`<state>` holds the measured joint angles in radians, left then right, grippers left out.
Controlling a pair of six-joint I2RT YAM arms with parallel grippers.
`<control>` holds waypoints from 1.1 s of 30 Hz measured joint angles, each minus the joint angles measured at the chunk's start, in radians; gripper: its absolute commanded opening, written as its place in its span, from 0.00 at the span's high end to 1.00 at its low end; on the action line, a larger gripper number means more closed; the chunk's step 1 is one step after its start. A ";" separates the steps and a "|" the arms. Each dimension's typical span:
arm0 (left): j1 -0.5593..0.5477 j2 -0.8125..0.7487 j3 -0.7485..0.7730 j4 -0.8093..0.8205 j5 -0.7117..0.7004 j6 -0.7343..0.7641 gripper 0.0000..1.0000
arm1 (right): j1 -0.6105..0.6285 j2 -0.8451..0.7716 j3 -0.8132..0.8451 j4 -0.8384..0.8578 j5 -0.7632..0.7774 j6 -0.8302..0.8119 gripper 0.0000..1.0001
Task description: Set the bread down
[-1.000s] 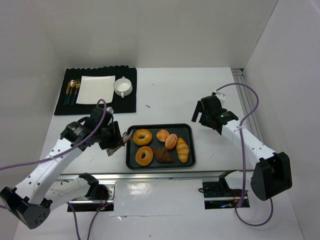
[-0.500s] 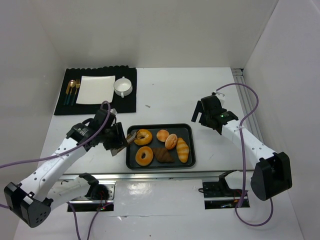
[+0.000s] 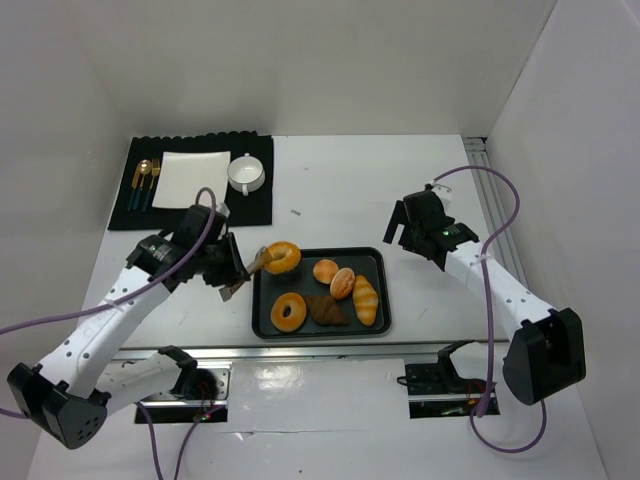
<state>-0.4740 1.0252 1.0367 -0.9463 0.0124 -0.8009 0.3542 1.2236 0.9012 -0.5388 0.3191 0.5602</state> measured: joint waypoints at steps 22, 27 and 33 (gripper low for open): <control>0.593 0.644 0.594 0.211 -0.169 0.189 0.87 | 0.000 0.017 0.000 0.000 0.011 0.000 0.01; 0.624 0.829 0.684 0.257 -0.148 0.188 0.72 | 0.000 0.023 0.000 0.000 0.011 0.000 0.01; 0.634 0.923 0.735 0.261 -0.124 0.195 0.40 | 0.000 0.029 0.000 0.000 0.018 0.000 0.01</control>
<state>0.1596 1.9480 1.7721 -0.6849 -0.1120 -0.6064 0.3542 1.2526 0.9016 -0.5388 0.3370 0.5602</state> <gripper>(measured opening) 0.555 0.992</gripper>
